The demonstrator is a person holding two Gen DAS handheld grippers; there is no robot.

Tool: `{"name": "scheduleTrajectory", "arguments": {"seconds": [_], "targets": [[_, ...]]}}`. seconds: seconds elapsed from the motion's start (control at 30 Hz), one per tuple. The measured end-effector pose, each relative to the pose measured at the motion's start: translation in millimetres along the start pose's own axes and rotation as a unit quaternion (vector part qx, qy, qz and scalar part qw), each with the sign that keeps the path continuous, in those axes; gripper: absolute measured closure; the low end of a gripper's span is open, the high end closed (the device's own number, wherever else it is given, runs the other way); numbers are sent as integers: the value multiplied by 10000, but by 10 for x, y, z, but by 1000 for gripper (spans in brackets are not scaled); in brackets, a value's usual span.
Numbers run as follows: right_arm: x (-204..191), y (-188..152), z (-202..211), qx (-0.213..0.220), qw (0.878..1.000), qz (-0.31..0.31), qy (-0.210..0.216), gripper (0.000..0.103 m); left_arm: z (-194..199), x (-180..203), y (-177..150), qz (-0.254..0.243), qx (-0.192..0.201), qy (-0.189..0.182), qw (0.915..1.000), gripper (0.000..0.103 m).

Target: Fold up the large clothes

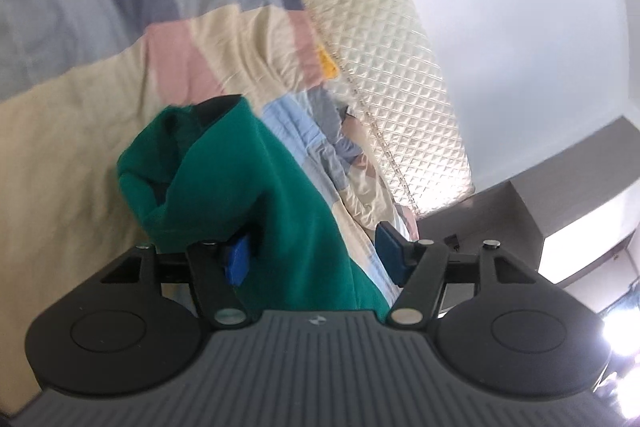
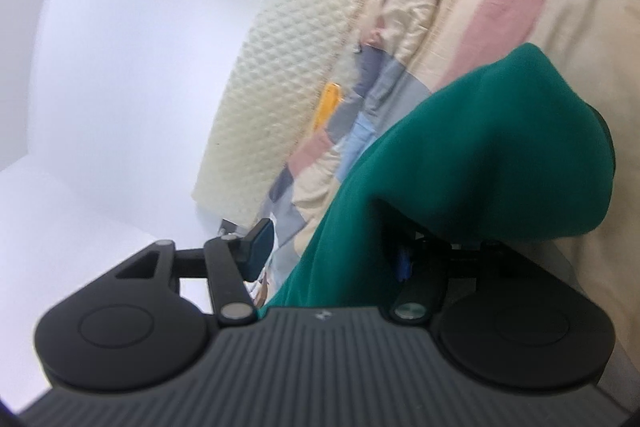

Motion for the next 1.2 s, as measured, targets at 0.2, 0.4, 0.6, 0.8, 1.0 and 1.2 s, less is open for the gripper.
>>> {"name": "scheduleTrajectory", "arguments": {"seconds": [0.2, 0.4, 0.6, 0.8, 1.0, 1.2], "targets": [[-160, 217, -236, -6, 9993, 359, -100, 41, -247, 161, 294, -361, 90, 132, 9992, 35], [-214, 505, -541, -31, 9983, 517, -271, 41, -540, 261, 648, -608, 241, 215, 9976, 35], [-172, 778, -947, -60, 9954, 803, -526, 41, -904, 195, 1010, -832, 472, 335, 9949, 33], [4, 954, -1420, -278, 9884, 1215, -866, 41, -1413, -93, 1234, -1018, 274, 755, 9916, 33], [249, 853, -1914, -726, 9670, 1965, -1452, 44, -1908, -361, 1292, -1650, -75, 1379, 9766, 33], [413, 697, -2265, -1057, 9314, 2780, -2099, 45, -2270, -580, 1275, -2018, -331, 1764, 9628, 33]]}}
Point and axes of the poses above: each gripper's, at about its wrist camera, not at the fingertips, and z roughly against the way its jaws point, x to its right, y to its top, the point moved 10 cm from there along -z, roughly the way its jaws point, and after that the axes turned 13 degrees about -x, right-handed, at the moved point
